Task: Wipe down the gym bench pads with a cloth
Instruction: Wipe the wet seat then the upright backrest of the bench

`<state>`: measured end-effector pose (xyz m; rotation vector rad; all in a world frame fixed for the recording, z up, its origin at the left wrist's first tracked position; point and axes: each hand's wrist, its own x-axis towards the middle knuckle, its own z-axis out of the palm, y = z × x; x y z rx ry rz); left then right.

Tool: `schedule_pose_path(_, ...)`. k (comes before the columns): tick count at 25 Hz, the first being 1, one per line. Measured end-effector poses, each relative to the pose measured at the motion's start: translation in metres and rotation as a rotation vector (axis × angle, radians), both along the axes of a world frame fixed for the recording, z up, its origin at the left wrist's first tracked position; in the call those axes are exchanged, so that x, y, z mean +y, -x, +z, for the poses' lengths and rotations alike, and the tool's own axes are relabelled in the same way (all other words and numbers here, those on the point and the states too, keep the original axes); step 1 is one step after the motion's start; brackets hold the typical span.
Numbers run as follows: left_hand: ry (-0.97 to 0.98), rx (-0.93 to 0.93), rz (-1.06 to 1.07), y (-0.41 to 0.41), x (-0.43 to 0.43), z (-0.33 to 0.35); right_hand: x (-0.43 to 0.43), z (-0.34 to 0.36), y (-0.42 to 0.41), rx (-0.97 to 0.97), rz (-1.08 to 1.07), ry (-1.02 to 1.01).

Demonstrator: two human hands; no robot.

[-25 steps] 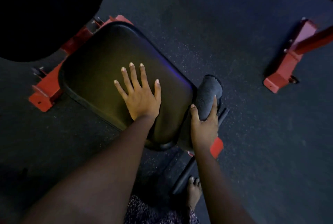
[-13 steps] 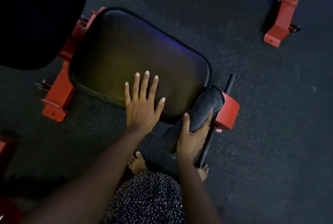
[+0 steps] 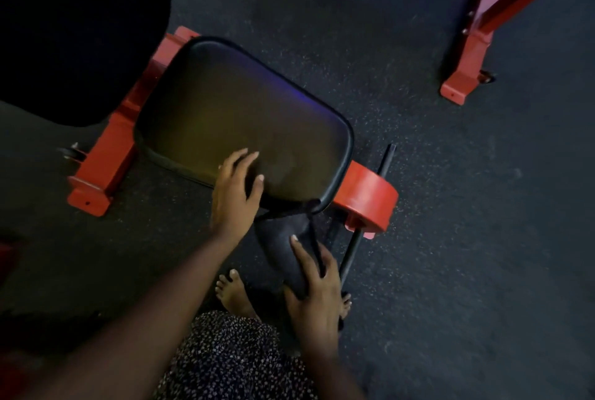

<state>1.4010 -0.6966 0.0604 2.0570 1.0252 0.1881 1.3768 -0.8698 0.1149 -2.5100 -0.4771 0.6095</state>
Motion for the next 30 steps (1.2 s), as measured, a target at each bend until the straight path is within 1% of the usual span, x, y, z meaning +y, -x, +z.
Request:
schedule_pose_path(1,0.17,-0.072,0.326,0.01,-0.007,0.009,-0.001,0.0,-0.006,-0.122,0.158,-0.019)
schedule_pose_path(2,0.388,-0.12,0.657,0.018,-0.011,0.015,0.001,-0.006,-0.015,-0.236,0.319,-0.006)
schedule_pose_path(3,0.647,-0.169,0.921,0.023,-0.01,0.017,0.005,-0.017,-0.029,-0.348,0.502,0.044)
schedule_pose_path(4,0.886,-0.223,1.074,0.028,-0.006,0.012,0.009,-0.032,-0.045,-0.47,0.696,0.111)
schedule_pose_path(5,1.069,-0.299,1.137,0.03,0.004,0.003,0.013,-0.046,-0.062,-0.596,0.871,0.183)
schedule_pose_path(6,1.187,-0.385,1.148,0.03,0.015,-0.005,0.015,-0.06,-0.078,-0.71,1.025,0.25)
schedule_pose_path(7,1.26,-0.476,1.135,0.029,0.026,-0.011,0.017,-0.069,-0.091,-0.793,1.136,0.292)
schedule_pose_path(8,1.303,-0.556,1.107,0.029,0.035,-0.015,0.019,-0.075,-0.099,-0.838,1.211,0.297)
schedule_pose_path(9,1.336,-0.614,1.07,0.032,0.042,-0.019,0.022,-0.078,-0.102,-0.852,1.255,0.29)
schedule_pose_path(10,1.358,-0.632,1.032,0.038,0.048,-0.023,0.027,-0.077,-0.103,-0.855,1.277,0.278)
schedule_pose_path(15,1.437,-0.493,0.817,0.068,0.067,-0.036,0.072,-0.059,-0.1,-0.826,1.315,0.224)
schedule_pose_path(17,1.418,-0.426,0.78,0.075,0.073,-0.037,0.102,-0.054,-0.098,-0.836,1.339,0.198)
schedule_pose_path(20,1.348,-0.359,0.891,0.089,0.078,-0.034,0.166,-0.046,-0.091,-0.82,1.441,0.236)
schedule_pose_path(22,1.33,-0.378,0.993,0.099,0.079,-0.032,0.212,-0.039,-0.081,-0.783,1.571,0.304)
schedule_pose_path(24,1.319,-0.416,1.067,0.1,0.077,-0.032,0.246,-0.033,-0.074,-0.718,1.651,0.35)
schedule_pose_path(27,1.267,-0.482,1.153,0.082,0.074,-0.029,0.28,-0.031,-0.072,-0.679,1.632,0.309)
schedule_pose_path(30,1.13,-0.551,1.272,0.047,0.076,-0.025,0.302,-0.036,-0.079,-0.664,1.547,0.285)
